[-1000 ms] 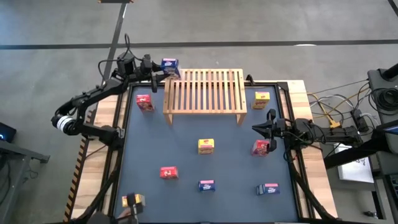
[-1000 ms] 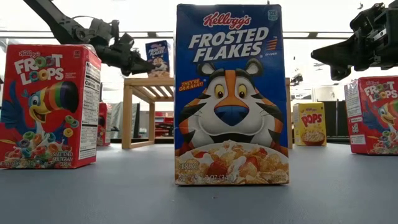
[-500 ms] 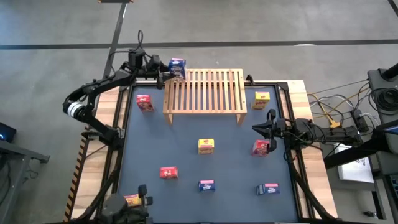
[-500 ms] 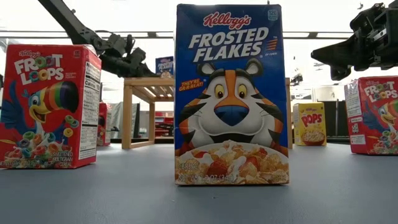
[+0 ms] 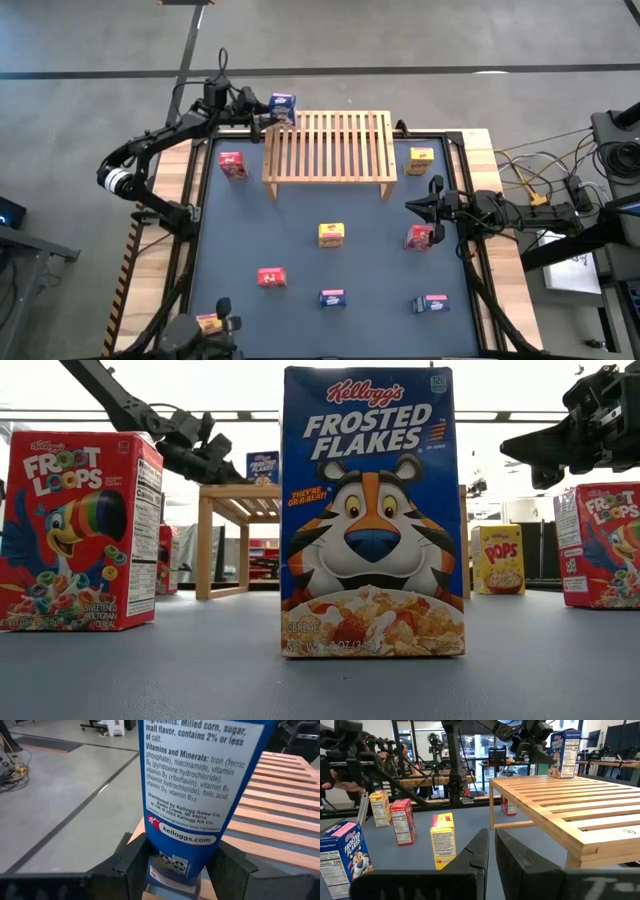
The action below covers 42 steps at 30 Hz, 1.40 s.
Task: Stack cereal on shelf
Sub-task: Put the top blue cereal box on the shelf
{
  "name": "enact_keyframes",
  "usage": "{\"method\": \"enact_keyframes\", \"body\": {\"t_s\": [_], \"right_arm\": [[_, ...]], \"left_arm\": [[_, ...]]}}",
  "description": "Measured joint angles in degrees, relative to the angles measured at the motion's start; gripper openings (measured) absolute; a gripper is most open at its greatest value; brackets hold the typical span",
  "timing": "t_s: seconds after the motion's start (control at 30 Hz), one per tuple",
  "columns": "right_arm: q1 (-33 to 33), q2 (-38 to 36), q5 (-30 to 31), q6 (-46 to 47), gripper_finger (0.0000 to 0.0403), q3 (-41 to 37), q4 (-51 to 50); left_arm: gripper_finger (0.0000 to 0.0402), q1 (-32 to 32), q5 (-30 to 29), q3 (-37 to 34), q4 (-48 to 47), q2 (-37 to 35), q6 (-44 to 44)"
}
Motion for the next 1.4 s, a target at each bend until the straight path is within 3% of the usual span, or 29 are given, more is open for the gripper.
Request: {"method": "enact_keyframes", "body": {"t_s": [0.3, 0.8, 1.07, 1.4], "right_arm": [[0.0, 0.0, 0.0, 0.0, 0.0022, 0.0, 0.0], [0.0, 0.0, 0.0, 0.0, 0.0022, 0.0, 0.0], [0.0, 0.0, 0.0, 0.0, 0.0022, 0.0, 0.0], [0.0, 0.0, 0.0, 0.0, 0.0022, 0.0, 0.0]], "left_arm": [[0.0166, 0.0, 0.1, 0.0, -1.0, -0.1, -0.3], [0.0245, 0.0, 0.1, -0.2, -4.1, -1.3, -1.3], [0.0257, 0.3, -0.3, -0.2, -11.0, -6.8, 1.2], [0.0257, 0.6, -6.0, -0.5, -22.2, -16.9, 4.6]]}}
